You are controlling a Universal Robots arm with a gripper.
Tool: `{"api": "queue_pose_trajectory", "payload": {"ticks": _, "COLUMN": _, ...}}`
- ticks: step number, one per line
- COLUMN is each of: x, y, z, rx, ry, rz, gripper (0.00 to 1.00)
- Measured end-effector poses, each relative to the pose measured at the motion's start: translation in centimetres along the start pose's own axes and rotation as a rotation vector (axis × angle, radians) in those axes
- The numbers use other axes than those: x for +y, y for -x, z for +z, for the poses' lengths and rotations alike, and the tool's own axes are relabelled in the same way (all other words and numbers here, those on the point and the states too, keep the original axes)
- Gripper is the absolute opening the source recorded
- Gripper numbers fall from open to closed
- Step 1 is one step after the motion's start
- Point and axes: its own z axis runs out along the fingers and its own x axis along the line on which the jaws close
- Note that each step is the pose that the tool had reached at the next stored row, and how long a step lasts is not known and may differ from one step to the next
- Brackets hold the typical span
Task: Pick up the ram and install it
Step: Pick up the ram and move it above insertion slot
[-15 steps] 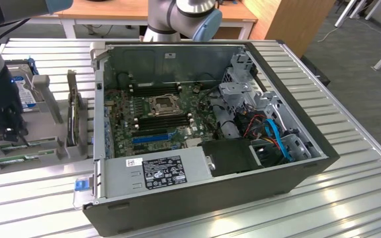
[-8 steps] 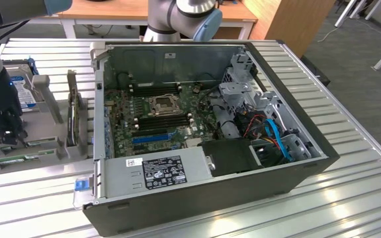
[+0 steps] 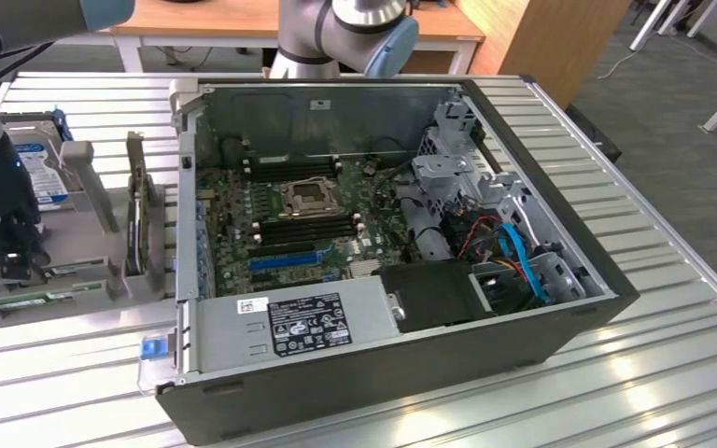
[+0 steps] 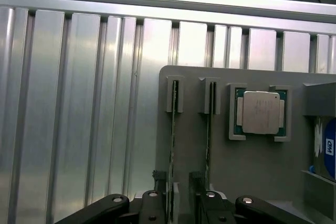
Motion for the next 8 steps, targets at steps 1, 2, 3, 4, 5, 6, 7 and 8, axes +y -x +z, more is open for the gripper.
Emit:
{"api": "queue_pose_trajectory", "payload": {"ticks": 1, "x": 0.00, "y": 0.00, "z": 0.00, "rx": 0.0000, "ry": -0.0001, "rz": 0.000, "gripper": 0.31}}
{"api": "queue_pose_trajectory", "payload": {"ticks": 2, "x": 0.00, "y": 0.00, "z": 0.00, "rx": 0.0000, "ry": 0.0000, "rz": 0.000, "gripper": 0.31}}
{"api": "queue_pose_trajectory", "payload": {"ticks": 3, "x": 0.00, "y": 0.00, "z": 0.00, "rx": 0.0000, "ry": 0.0000, "rz": 0.000, "gripper": 0.31}}
{"api": "queue_pose_trajectory", "payload": {"ticks": 4, "x": 0.00, "y": 0.00, "z": 0.00, "rx": 0.0000, "ry": -0.0001, "rz": 0.000, "gripper": 0.31}}
{"api": "queue_pose_trajectory", "payload": {"ticks": 5, "x": 0.00, "y": 0.00, "z": 0.00, "rx": 0.0000, "ry": 0.0000, "rz": 0.000, "gripper": 0.31}}
{"api": "queue_pose_trajectory", "payload": {"ticks": 6, "x": 0.00, "y": -0.01, "z": 0.03, "rx": 0.0000, "ry": 0.0000, "rz": 0.000, "gripper": 0.31}}
{"api": "queue_pose_trajectory", "payload": {"ticks": 7, "x": 0.00, "y": -0.01, "z": 0.09, "rx": -0.0001, "ry": -0.0002, "rz": 0.000, "gripper": 0.31}}
{"api": "queue_pose_trajectory", "payload": {"ticks": 8, "x": -0.01, "y": -0.01, "z": 0.19, "rx": 0.0000, "ry": -0.0001, "rz": 0.000, "gripper": 0.31}}
